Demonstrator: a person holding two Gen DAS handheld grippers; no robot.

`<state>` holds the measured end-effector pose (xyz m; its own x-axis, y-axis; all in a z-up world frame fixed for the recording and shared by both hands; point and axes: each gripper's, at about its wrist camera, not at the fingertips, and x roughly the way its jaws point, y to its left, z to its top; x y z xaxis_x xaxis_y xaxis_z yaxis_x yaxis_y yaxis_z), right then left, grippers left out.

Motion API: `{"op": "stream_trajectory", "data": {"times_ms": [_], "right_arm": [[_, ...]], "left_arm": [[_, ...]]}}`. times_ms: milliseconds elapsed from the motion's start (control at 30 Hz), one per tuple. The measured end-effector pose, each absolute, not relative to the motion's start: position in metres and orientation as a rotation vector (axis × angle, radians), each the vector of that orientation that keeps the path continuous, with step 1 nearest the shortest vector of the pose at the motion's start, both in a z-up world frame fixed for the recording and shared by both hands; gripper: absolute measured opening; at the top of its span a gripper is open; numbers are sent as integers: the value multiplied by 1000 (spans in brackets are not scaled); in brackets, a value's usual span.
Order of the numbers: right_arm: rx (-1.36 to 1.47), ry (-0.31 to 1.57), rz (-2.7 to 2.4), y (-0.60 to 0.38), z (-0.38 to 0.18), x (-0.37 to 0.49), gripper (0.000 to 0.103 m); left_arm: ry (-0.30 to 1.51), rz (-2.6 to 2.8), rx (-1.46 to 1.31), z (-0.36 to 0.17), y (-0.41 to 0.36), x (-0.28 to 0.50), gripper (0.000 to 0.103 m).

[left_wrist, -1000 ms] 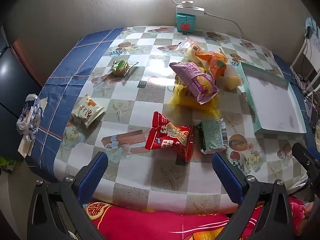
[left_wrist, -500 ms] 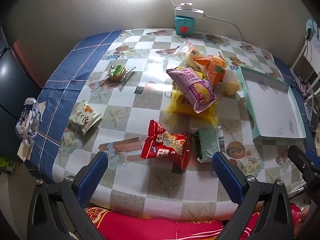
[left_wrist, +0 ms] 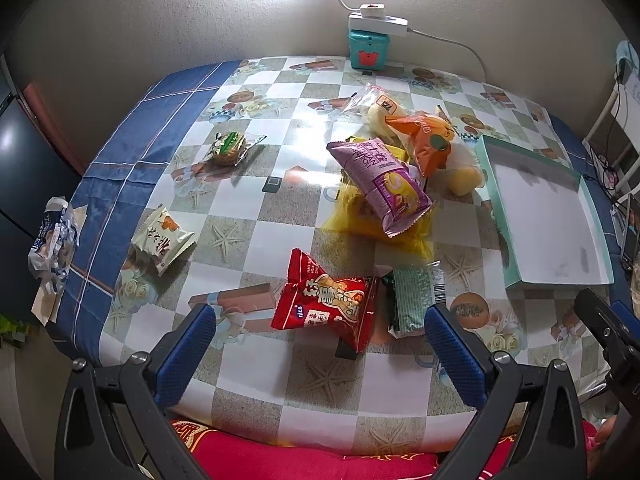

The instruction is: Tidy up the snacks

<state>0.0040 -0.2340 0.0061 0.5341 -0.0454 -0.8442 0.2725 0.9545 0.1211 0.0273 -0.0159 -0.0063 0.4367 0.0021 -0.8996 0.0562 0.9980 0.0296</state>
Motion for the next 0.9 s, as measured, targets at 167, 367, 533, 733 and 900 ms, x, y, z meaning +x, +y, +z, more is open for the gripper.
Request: {"op": "stream_trajectory", "data": {"times_ms": [167, 367, 533, 733, 900], "right_arm": [[247, 987, -191, -233, 6, 6, 103], [246, 981, -192, -233, 6, 8, 103], [247, 982, -193, -234, 5, 9, 103], [245, 982, -195, -235, 4, 10, 103], [244, 981, -197, -235, 4, 11, 103]], "left_arm": [[1122, -36, 57, -7, -15, 28, 103], [1125, -36, 48, -9, -15, 31, 103], [1131, -36, 47, -10, -16, 32, 103], [1137, -37, 45, -12, -17, 33, 103], [1141, -39, 39, -13, -16, 34, 103]]}}
